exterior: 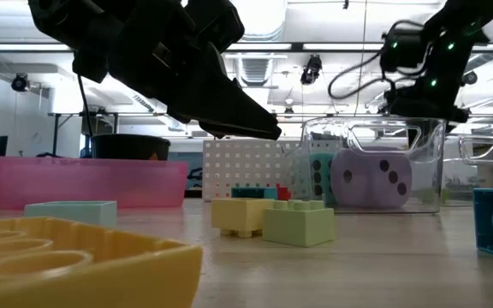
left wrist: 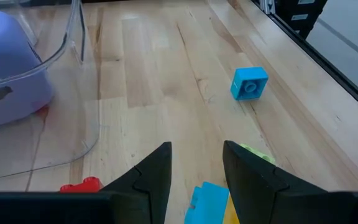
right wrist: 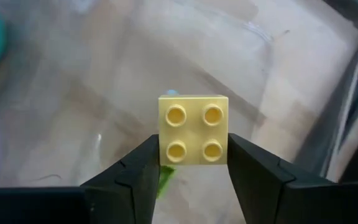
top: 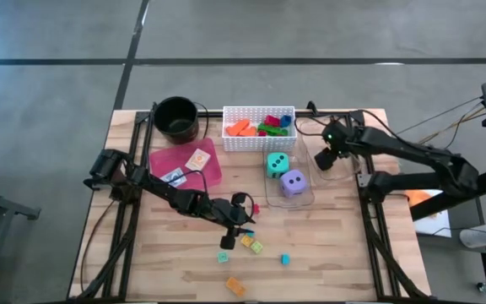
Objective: Pick & Place Toys
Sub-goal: Put the small light yellow game piece into the right transparent bin, then put the right small dark blue game piece into the right transparent bin
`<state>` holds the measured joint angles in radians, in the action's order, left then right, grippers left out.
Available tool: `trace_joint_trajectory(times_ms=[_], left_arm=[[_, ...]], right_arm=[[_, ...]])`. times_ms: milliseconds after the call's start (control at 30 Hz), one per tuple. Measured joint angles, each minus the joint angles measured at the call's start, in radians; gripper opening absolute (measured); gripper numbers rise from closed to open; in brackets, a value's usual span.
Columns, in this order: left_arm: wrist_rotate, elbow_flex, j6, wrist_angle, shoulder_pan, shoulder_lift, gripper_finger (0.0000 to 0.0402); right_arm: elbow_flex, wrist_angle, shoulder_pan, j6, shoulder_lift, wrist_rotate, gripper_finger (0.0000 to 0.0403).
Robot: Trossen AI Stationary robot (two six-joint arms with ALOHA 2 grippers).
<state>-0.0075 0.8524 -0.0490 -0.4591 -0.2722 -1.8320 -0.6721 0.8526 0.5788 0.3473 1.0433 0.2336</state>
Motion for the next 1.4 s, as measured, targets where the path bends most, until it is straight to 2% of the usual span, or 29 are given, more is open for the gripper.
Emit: trace_joint_trajectory(times_ms=[433, 700, 933, 1100, 1233, 1400], left_arm=[[0.000, 0.000, 0.000, 0.000, 0.000, 0.000, 0.0149], [0.000, 0.000, 0.000, 0.000, 0.000, 0.000, 0.0149], [0.000, 0.000, 0.000, 0.000, 0.000, 0.000, 0.0149], [-0.001, 0.000, -0.004, 0.000, 0.000, 0.000, 0.0149], [-0.001, 0.000, -0.004, 0.000, 0.000, 0.000, 0.0149], [-0.021, 0.000, -0.005, 0.000, -0.001, 0.000, 0.0149]], right_arm=[[-0.003, -0.085, 0.068, -0.062, 0.250, -0.006, 0.0183], [-0.044, -0.085, 0.070, -0.091, 0.298, -0.006, 0.0183], [-0.108, -0.045, 0.067, -0.094, 0.219, -0.011, 0.0183], [-0.124, -0.027, 0.020, -0.062, 0.107, -0.089, 0.0183], [-0.121, -0.027, -0.071, -0.034, -0.011, -0.093, 0.0183], [-0.110, -0.034, -0.289, 0.018, -0.130, -0.095, 0.0183]])
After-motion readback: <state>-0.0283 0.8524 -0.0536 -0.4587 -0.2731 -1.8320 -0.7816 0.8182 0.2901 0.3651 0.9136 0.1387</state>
